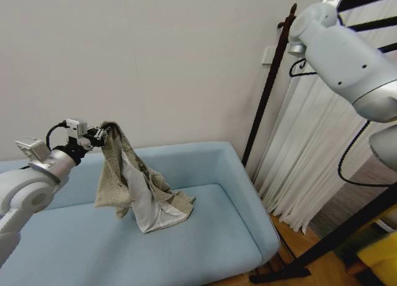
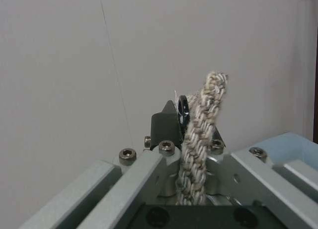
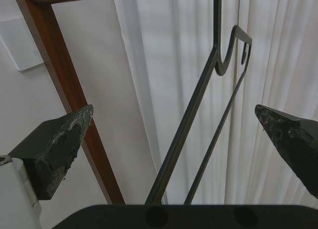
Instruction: Pick up the clothes from the sofa and hang them on the clothes hanger.
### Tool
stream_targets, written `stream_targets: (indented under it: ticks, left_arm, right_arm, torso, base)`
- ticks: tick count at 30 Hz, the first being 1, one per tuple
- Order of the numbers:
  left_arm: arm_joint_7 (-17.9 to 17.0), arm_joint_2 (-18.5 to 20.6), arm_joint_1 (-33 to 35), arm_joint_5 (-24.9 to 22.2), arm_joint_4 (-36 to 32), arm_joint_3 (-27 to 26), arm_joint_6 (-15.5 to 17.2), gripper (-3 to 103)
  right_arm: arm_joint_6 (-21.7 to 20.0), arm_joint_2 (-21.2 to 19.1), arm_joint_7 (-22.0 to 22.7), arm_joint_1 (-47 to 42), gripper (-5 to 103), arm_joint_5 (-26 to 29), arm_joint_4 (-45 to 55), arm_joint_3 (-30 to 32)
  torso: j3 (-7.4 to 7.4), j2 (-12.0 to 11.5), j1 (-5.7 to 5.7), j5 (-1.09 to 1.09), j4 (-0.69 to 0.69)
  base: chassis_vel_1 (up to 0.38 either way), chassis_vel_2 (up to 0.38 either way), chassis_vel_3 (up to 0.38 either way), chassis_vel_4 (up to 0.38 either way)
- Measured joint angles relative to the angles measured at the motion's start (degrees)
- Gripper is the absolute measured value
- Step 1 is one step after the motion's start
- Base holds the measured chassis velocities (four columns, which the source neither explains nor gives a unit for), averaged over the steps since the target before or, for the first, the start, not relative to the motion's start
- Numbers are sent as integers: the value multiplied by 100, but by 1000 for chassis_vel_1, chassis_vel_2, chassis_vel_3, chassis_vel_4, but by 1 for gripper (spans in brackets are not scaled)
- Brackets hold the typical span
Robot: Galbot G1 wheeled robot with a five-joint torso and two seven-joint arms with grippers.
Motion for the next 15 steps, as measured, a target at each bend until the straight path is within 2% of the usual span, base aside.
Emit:
stream_targets:
  ticks: [2, 4, 6, 7, 9, 12, 15]
  left_arm:
    - [-2, -14, 1, 26, -17, 21, 6, 2]
    - [-3, -16, -1, 43, -19, 41, 7, 2]
    - [-9, -22, -46, 71, -22, 106, 14, 2]
    - [-9, -22, -46, 71, -22, 106, 14, 2]
    - [-26, -25, -108, 80, -36, 168, 29, 2]
    - [-39, -24, -155, 81, -46, 212, 40, 2]
    - [-47, -16, -206, 79, -55, 260, 46, 2]
  right_arm:
    - [-1, 31, -127, -41, 103, -119, -135, 56]
    - [-1, 36, -163, -59, 100, -151, -186, 77]
    - [-1, 27, -210, -95, 90, -194, -251, 112]
    - [-1, 27, -210, -95, 90, -194, -251, 112]
    - [0, 2, -278, -123, 80, -226, -266, 137]
    - [1, -16, -312, -136, 75, -231, -257, 157]
    - [3, -64, -329, -159, 58, -227, -190, 161]
  torso:
    - [0, 0, 0, -1, 1]
    - [0, 0, 0, -1, 1]
    - [0, 0, 0, -1, 0]
    - [0, 0, 0, -1, 0]
    - [0, 0, 0, 0, -1]
    - [0, 0, 0, 0, -1]
    - [0, 0, 0, 0, 0]
  base:
    - [0, 0, 0, 0]
    - [0, 0, 0, 0]
    - [0, 0, 0, 0]
    - [0, 0, 0, 0]
    - [0, 0, 0, 0]
    - [0, 0, 0, 0]
    - [0, 0, 0, 0]
